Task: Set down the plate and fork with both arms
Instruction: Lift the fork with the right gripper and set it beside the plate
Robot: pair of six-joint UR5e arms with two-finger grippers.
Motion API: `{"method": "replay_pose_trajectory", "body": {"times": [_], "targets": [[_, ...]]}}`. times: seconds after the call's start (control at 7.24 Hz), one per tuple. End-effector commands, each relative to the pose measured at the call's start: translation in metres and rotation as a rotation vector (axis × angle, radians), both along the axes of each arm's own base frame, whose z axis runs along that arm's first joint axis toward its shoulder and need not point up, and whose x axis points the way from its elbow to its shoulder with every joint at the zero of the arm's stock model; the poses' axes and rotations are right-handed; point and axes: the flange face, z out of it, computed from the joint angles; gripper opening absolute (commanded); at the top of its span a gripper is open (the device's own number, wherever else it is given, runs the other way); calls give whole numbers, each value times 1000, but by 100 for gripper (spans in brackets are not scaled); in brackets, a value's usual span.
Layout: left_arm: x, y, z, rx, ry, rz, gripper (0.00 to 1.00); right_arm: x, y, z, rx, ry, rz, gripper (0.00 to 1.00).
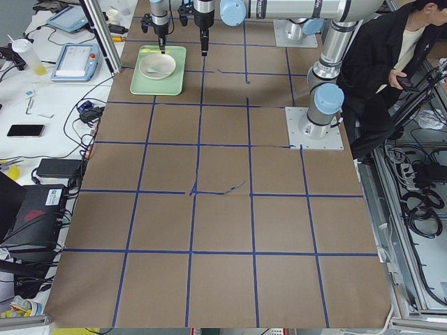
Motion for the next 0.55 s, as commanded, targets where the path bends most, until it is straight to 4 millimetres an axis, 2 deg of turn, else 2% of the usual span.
{"method": "replay_pose_trajectory", "body": {"times": [0.0, 0.14, 0.28, 0.41], "targets": [[0, -1, -3, 6, 0, 2, 100, -34, 4, -8, 36, 5, 2, 4], [0, -2, -5, 9, -1, 2, 100, -35, 11, -20, 63, 6, -12, 7], [0, -2, -5, 9, -1, 2, 100, -35, 16, -29, 80, 4, -18, 18], [0, -2, -5, 9, -1, 2, 100, -35, 19, -35, 92, -4, -16, 25]]}}
